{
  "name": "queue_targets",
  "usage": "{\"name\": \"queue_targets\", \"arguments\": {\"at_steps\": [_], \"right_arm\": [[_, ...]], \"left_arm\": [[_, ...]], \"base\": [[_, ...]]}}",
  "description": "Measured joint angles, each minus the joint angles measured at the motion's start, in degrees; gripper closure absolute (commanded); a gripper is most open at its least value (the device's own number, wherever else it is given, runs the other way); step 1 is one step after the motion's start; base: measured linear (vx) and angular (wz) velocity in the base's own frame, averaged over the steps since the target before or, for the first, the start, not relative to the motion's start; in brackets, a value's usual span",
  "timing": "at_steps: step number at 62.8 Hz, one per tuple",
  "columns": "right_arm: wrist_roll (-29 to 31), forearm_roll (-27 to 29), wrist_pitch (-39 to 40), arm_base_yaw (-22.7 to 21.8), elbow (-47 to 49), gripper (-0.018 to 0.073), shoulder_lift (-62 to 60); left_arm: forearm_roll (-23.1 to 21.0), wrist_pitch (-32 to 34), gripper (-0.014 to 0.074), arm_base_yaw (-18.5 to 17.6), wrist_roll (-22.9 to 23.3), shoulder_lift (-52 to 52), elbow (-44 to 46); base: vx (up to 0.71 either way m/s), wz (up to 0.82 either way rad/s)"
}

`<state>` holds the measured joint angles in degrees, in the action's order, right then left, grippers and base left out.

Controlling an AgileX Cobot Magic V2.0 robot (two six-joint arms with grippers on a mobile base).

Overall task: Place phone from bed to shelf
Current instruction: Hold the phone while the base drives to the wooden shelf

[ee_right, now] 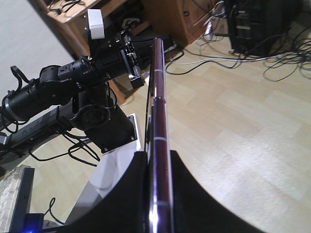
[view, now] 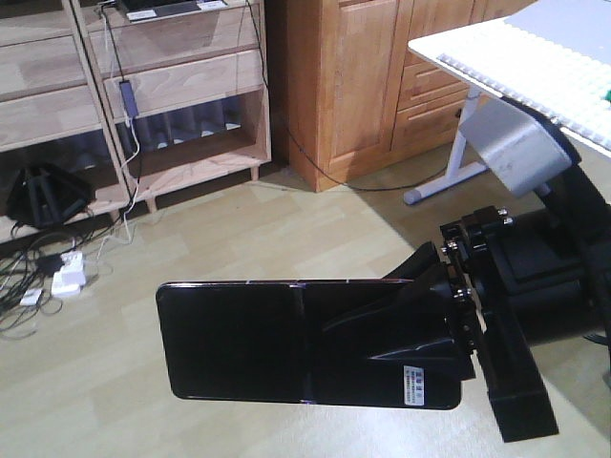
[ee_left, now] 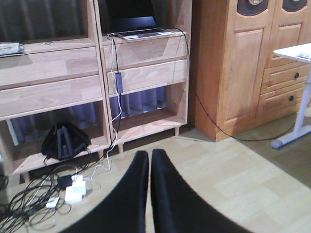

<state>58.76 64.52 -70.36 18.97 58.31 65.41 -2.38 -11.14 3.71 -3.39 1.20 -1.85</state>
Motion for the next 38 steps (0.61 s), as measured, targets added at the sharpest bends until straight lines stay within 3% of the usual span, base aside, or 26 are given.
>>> {"name": "queue_targets", "arguments": {"at_steps": [38], "right_arm": [[0.00, 0.00, 0.00, 0.00, 0.00, 0.0561, 0.00]], "left_arm": [[0.00, 0.00, 0.0595, 0.00, 0.00, 0.00, 0.00]], "base": [[0.47, -0.05]]}}
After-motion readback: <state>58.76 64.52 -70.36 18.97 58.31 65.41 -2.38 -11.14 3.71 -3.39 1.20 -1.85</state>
